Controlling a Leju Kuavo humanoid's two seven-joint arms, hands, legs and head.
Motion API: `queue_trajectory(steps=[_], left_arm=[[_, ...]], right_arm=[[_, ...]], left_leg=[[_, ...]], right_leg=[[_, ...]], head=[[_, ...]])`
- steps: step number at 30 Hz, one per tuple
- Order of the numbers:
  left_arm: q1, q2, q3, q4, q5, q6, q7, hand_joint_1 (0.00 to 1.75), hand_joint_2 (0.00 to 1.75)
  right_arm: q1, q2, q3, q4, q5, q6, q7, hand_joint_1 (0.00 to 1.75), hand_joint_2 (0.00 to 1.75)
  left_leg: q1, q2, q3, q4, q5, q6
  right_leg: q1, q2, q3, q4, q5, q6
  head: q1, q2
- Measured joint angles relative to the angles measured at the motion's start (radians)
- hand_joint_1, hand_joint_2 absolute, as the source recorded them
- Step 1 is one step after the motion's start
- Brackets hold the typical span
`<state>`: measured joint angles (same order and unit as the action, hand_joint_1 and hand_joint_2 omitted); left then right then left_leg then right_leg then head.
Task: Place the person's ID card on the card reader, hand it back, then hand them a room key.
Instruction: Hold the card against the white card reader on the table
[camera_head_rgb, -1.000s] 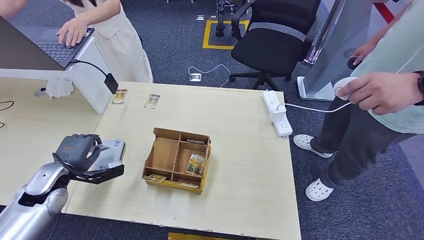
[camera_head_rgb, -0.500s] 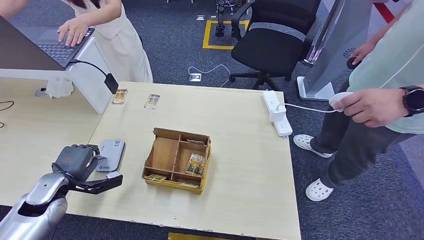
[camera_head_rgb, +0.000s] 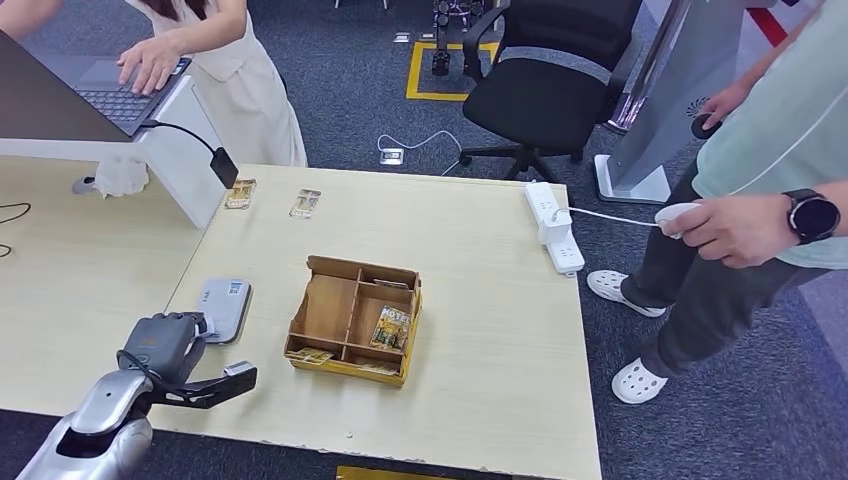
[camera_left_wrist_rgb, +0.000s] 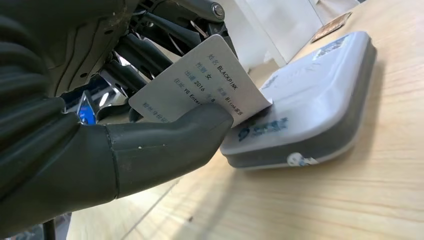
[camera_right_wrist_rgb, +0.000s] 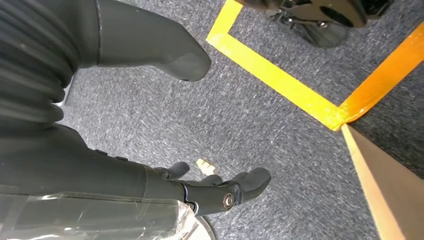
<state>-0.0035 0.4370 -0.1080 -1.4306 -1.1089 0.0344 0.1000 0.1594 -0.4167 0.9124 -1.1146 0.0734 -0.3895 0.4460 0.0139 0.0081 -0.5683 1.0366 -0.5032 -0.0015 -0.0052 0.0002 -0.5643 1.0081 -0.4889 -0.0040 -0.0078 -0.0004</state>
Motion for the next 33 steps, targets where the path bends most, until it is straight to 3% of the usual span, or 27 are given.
queue_trajectory(steps=[11, 19, 24, 28, 33], left_arm=[[0.034, -0.111, 0.036, 0.003, -0.027, -0.017, 0.010, 1.75, 1.75], [0.048, -0.140, 0.041, 0.008, -0.028, -0.029, 0.005, 1.75, 1.75], [0.041, -0.161, 0.064, 0.006, 0.013, -0.015, -0.021, 1.68, 1.75], [-0.029, -0.161, 0.095, -0.014, 0.057, 0.003, -0.041, 1.61, 1.75], [-0.213, -0.121, 0.143, -0.039, 0.069, -0.026, -0.072, 1.75, 1.75]], right_arm=[[0.081, 0.087, -0.274, -0.031, 0.214, 0.164, -0.008, 0.00, 1.75], [0.108, 0.124, -0.375, -0.038, 0.273, 0.210, -0.018, 0.00, 1.75], [0.134, 0.180, -0.488, -0.050, 0.434, 0.330, -0.062, 0.00, 1.75], [0.155, 0.253, -0.634, -0.061, 0.613, 0.452, -0.127, 0.00, 1.75], [0.162, 0.358, -0.816, -0.078, 0.800, 0.573, -0.212, 0.00, 1.75]], left_leg=[[0.000, -0.002, 0.000, 0.000, 0.000, 0.000], [0.000, -0.002, 0.000, 0.000, 0.001, -0.001], [0.000, -0.003, 0.000, 0.000, 0.001, -0.001], [0.001, -0.004, -0.001, 0.000, 0.003, -0.003], [0.003, -0.005, -0.003, 0.000, 0.007, -0.005]], right_leg=[[0.000, -0.003, 0.001, 0.000, 0.000, 0.000], [0.000, -0.003, 0.001, 0.000, 0.000, 0.000], [0.000, -0.003, 0.000, 0.000, 0.000, 0.000], [0.000, -0.005, -0.001, 0.001, 0.001, -0.001], [0.002, -0.006, -0.002, 0.001, 0.004, -0.004]], head=[[0.000, 0.000], [0.000, 0.000], [0.000, 0.000], [0.000, 0.000], [0.000, 0.000]])
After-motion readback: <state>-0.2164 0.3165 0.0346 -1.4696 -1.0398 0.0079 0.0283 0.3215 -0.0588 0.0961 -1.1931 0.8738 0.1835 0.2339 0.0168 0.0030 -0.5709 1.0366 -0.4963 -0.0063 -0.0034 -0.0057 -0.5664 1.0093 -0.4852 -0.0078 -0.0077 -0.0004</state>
